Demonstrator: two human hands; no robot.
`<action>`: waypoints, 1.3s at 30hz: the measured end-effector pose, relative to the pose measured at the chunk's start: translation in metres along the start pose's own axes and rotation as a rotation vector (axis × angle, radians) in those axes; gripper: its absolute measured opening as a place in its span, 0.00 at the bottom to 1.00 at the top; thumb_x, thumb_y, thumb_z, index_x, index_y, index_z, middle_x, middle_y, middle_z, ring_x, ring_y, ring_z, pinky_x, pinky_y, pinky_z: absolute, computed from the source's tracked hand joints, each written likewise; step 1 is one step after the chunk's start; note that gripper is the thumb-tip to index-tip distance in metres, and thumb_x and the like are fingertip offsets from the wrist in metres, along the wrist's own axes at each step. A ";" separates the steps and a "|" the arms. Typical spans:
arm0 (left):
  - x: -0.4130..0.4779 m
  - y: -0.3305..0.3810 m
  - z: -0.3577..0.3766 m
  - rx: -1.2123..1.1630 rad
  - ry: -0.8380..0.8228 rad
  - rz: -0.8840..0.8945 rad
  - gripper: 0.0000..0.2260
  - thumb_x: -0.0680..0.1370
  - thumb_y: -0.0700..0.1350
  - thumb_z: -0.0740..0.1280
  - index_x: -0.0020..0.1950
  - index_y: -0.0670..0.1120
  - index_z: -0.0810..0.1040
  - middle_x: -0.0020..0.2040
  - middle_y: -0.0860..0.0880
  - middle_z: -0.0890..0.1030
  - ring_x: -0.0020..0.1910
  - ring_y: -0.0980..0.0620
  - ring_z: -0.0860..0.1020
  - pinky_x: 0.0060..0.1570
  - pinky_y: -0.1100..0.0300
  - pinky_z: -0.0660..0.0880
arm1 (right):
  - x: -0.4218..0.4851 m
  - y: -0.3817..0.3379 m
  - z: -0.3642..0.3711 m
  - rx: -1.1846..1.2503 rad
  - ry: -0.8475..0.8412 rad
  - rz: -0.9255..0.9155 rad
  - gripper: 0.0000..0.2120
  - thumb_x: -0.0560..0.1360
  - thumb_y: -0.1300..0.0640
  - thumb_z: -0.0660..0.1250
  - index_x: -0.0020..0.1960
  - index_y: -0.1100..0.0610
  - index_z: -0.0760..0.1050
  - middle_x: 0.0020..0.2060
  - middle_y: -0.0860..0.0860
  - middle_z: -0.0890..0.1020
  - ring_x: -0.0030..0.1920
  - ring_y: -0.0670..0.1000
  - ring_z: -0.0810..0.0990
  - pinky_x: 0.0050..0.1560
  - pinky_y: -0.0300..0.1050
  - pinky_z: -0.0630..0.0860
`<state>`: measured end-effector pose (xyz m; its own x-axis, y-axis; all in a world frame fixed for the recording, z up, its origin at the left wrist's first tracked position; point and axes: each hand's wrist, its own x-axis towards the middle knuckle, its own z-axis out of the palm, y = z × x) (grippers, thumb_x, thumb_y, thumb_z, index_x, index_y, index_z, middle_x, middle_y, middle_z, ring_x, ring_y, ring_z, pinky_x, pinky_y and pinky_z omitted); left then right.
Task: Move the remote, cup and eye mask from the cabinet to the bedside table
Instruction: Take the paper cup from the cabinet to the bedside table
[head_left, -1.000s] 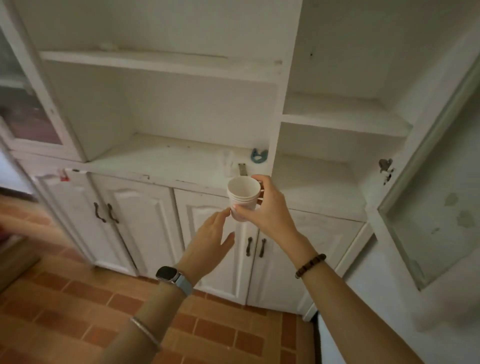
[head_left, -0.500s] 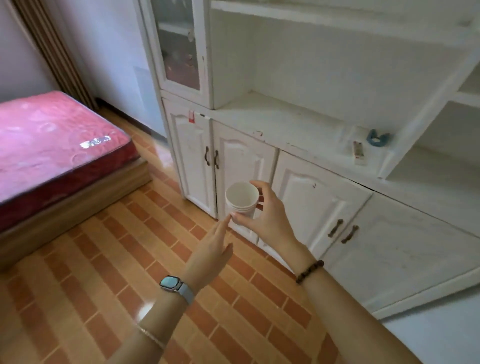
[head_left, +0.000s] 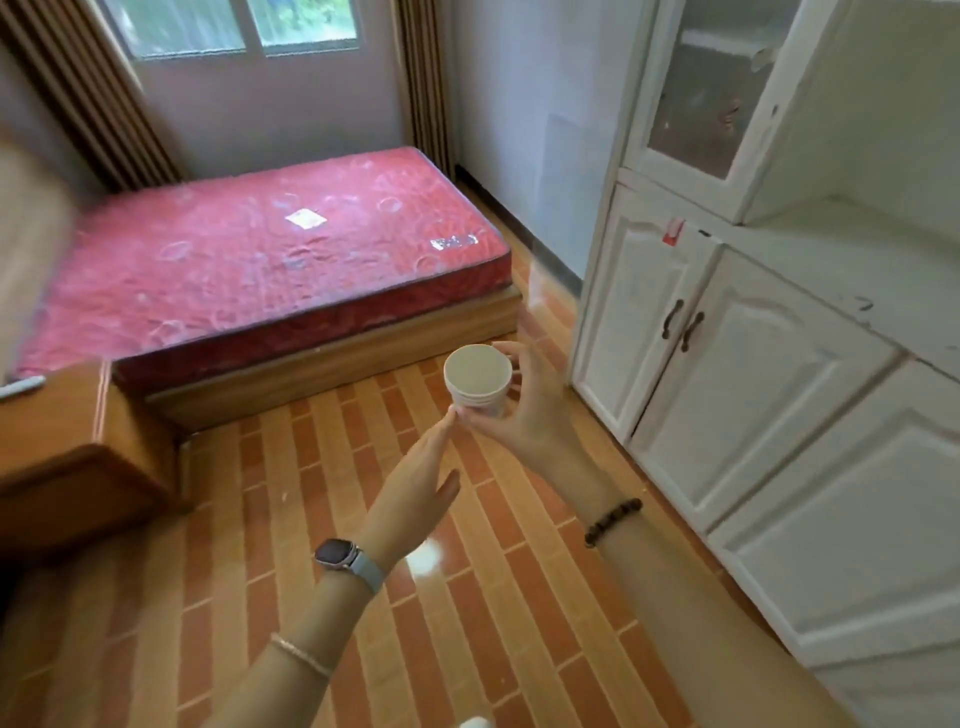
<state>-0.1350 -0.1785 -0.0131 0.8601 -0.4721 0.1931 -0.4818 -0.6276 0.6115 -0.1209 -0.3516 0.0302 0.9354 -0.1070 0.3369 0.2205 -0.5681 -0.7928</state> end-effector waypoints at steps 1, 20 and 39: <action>-0.004 -0.011 -0.011 0.001 0.028 -0.041 0.32 0.78 0.39 0.63 0.77 0.48 0.51 0.74 0.55 0.61 0.72 0.59 0.60 0.68 0.69 0.58 | 0.008 -0.008 0.015 0.017 -0.030 -0.018 0.35 0.63 0.46 0.79 0.65 0.48 0.66 0.59 0.42 0.73 0.57 0.42 0.74 0.56 0.43 0.78; -0.002 -0.156 -0.118 0.130 0.372 -0.588 0.32 0.78 0.41 0.64 0.77 0.47 0.50 0.74 0.50 0.63 0.70 0.56 0.63 0.58 0.83 0.51 | 0.158 -0.067 0.244 0.263 -0.572 -0.324 0.36 0.65 0.46 0.78 0.67 0.48 0.65 0.59 0.42 0.74 0.57 0.38 0.73 0.56 0.29 0.71; 0.035 -0.280 -0.192 0.088 0.592 -0.761 0.30 0.79 0.43 0.63 0.76 0.53 0.51 0.69 0.62 0.60 0.68 0.68 0.57 0.65 0.75 0.55 | 0.261 -0.113 0.402 0.370 -0.829 -0.403 0.36 0.66 0.48 0.78 0.67 0.50 0.64 0.57 0.39 0.75 0.57 0.34 0.74 0.55 0.29 0.72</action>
<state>0.0623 0.0997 -0.0301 0.8806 0.4532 0.1387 0.2493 -0.6917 0.6778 0.2092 0.0126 0.0040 0.6382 0.7224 0.2661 0.5046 -0.1316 -0.8533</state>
